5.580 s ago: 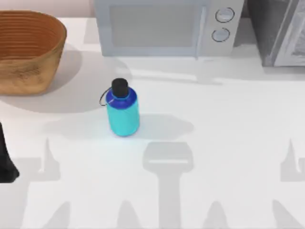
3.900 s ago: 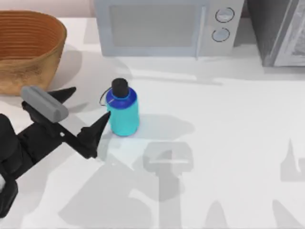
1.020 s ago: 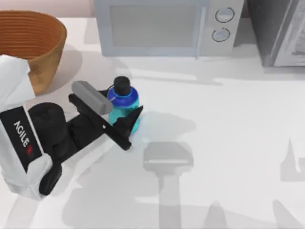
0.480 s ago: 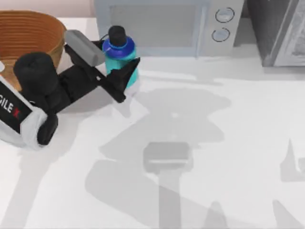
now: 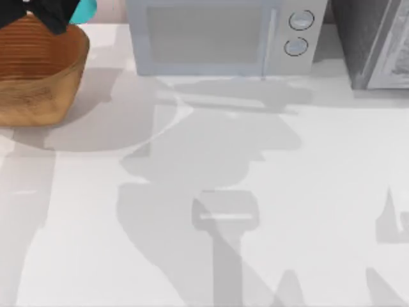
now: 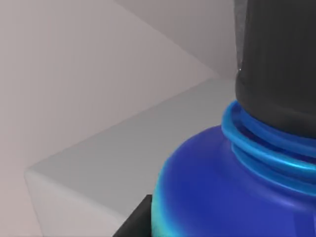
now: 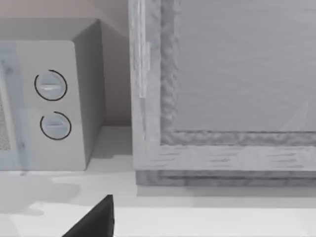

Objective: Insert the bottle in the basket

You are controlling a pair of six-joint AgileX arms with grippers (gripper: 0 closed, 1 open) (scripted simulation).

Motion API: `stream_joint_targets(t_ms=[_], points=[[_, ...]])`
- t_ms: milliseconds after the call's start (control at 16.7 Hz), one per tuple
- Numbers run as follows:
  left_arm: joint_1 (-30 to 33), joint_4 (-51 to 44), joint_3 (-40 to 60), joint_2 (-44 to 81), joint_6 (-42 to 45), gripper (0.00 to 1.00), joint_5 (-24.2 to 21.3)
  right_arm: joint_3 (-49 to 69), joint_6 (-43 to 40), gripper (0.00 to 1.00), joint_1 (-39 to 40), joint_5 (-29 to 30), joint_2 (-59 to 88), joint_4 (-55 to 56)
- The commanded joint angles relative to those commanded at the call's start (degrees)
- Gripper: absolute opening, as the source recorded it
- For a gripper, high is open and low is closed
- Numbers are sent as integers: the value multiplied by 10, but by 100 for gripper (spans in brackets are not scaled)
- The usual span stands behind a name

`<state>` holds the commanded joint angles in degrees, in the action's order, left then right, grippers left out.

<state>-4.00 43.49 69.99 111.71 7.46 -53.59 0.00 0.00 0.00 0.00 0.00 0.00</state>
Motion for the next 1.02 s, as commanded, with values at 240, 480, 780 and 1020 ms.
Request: stream_joint_targets(t_ms=[240,480,780,1020], points=[[-104,-149,63,-29,24,0,-91,0,0,100,0,0,0,0],[-185,-260,96,-46,47,0,-163,0,0,100,0,0,0,0],[-221,-306,106,-50,57,0,-192,0,0,100,0,0,0,0],[-217,-303,104,-46,57,0,-190,0,0,100,0,0,0,0]])
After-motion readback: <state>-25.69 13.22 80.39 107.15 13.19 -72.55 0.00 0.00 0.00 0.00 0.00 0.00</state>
